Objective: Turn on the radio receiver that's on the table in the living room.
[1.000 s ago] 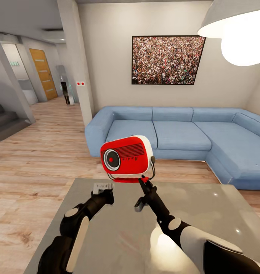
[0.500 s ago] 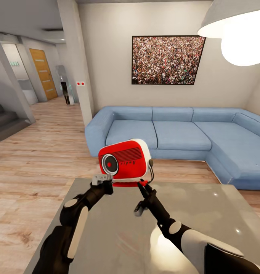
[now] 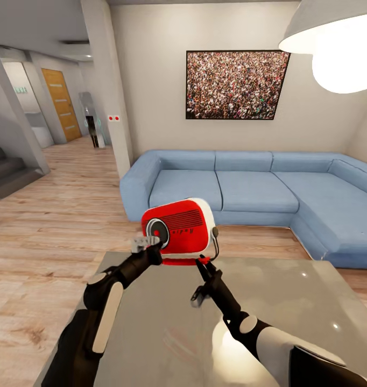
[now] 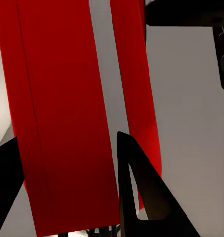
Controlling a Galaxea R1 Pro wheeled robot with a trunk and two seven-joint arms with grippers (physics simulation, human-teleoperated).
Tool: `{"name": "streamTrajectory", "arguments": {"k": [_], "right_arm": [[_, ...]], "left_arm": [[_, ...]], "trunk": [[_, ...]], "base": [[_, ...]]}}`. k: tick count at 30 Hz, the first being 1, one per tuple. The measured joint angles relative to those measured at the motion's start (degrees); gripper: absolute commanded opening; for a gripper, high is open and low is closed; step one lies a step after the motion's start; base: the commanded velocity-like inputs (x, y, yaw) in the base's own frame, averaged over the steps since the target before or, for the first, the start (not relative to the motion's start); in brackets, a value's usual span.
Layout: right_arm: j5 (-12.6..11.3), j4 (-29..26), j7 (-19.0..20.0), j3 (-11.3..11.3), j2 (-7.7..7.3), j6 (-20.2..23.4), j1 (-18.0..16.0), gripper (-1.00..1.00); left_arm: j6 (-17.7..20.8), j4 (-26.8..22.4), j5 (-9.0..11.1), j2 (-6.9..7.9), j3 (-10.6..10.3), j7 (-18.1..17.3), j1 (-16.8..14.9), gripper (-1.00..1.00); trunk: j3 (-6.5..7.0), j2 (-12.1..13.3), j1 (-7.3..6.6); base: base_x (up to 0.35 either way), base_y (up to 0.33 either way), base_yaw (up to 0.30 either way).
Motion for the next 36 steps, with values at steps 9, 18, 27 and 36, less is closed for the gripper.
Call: {"name": "streamTrajectory", "arguments": {"k": [9, 18, 27, 36], "right_arm": [[1.56, 0.0, 0.0, 2.71, 0.01, -0.09, 0.61, -1.0], [1.78, 0.0, 0.0, 2.66, 0.01, -0.07, 0.86, -1.0], [-0.48, 0.76, 0.0, 1.93, -0.03, -0.07, 1.02, -1.0], [-6.67, 1.51, 0.0, -2.1, -2.32, -0.35, 1.04, -1.0]], "left_arm": [[0.09, 0.04, 0.45, 2.33, 7.19, -0.11, -0.48, -1.0], [0.18, 0.26, 0.39, 4.12, 7.81, -0.04, -0.5, -1.0], [0.16, 1.71, -0.3, 5.06, 8.96, 0.17, -0.5, -1.0], [-4.43, 24.24, -0.58, 18.33, 24.45, 0.5, -0.28, -1.0]], "trunk": [[0.0, 0.0, 0.0], [0.0, 0.0, 0.0], [0.0, 0.0, 0.0], [0.0, 0.0, 0.0]], "base": [[0.0, 0.0, 0.0], [0.0, 0.0, 0.0], [0.0, 0.0, 0.0], [0.0, 0.0, 0.0]]}}
